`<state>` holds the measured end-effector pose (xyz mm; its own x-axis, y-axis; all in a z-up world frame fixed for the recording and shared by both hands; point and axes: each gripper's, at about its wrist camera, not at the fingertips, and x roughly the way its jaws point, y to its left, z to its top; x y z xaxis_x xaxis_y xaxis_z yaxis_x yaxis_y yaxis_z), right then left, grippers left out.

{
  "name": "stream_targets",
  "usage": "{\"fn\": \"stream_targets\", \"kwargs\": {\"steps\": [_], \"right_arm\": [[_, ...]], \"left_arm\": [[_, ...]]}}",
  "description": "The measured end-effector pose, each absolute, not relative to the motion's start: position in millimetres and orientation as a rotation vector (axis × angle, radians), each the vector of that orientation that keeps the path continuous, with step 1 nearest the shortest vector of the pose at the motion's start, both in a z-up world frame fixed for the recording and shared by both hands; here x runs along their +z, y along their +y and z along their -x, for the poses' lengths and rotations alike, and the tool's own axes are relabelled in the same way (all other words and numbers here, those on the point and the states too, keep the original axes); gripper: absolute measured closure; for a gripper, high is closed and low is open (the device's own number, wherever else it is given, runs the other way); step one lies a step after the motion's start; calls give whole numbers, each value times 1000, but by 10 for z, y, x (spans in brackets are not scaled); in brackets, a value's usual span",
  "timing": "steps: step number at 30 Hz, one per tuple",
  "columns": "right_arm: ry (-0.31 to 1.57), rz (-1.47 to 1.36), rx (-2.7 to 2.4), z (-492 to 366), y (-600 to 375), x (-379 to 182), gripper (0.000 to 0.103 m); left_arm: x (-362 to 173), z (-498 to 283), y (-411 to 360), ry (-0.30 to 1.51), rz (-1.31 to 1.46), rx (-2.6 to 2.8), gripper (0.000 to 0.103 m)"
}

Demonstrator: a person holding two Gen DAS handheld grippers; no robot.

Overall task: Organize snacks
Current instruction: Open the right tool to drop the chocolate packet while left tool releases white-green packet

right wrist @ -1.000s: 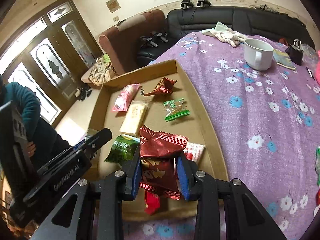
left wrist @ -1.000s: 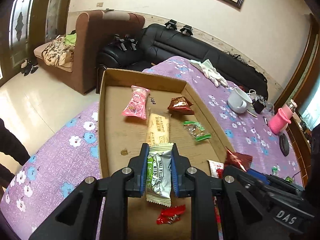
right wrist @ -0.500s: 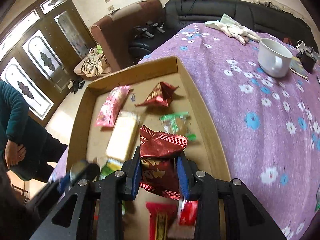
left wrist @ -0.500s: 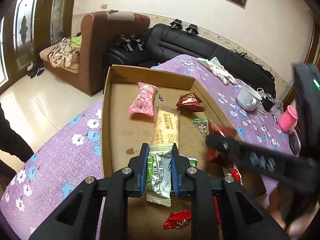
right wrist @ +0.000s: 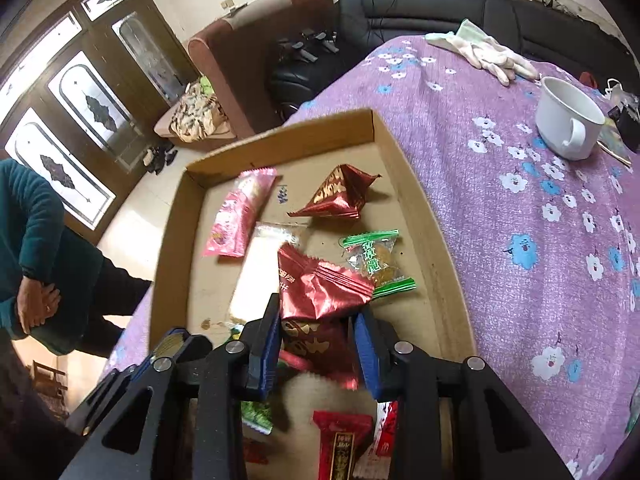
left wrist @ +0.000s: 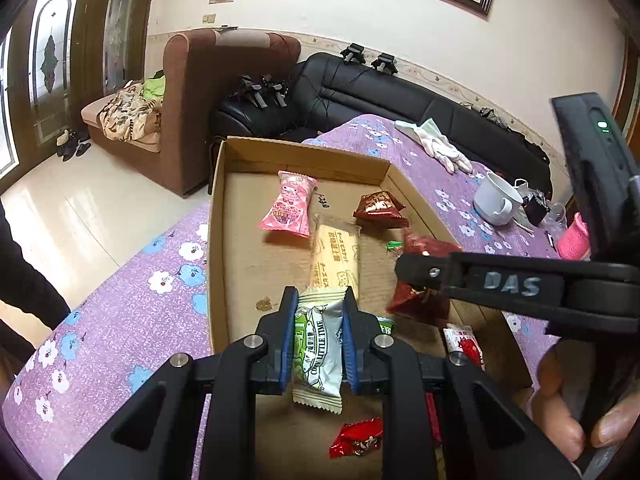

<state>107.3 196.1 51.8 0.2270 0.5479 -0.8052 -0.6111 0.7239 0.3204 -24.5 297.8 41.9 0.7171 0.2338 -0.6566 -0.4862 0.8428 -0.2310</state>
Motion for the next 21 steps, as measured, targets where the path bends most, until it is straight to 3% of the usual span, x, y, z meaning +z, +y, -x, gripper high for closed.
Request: {"fn": "stream_targets", "kwargs": {"steps": [11,18,20,21], "right_arm": [[1018,-14,825,-995,1662,907,59],[976,-316,822,-976,1220,1158,59],[984,-358,843,-958,1147,1194,67],[1003,-353,842,-961,1139,1214,88]], "left_arm": [[443,256,2955,647,394,411,83],[462,260,2918,636,378,403,83],[475,271,2907,627,372,405,83],[476,284,2903,625,371,402,83]]}}
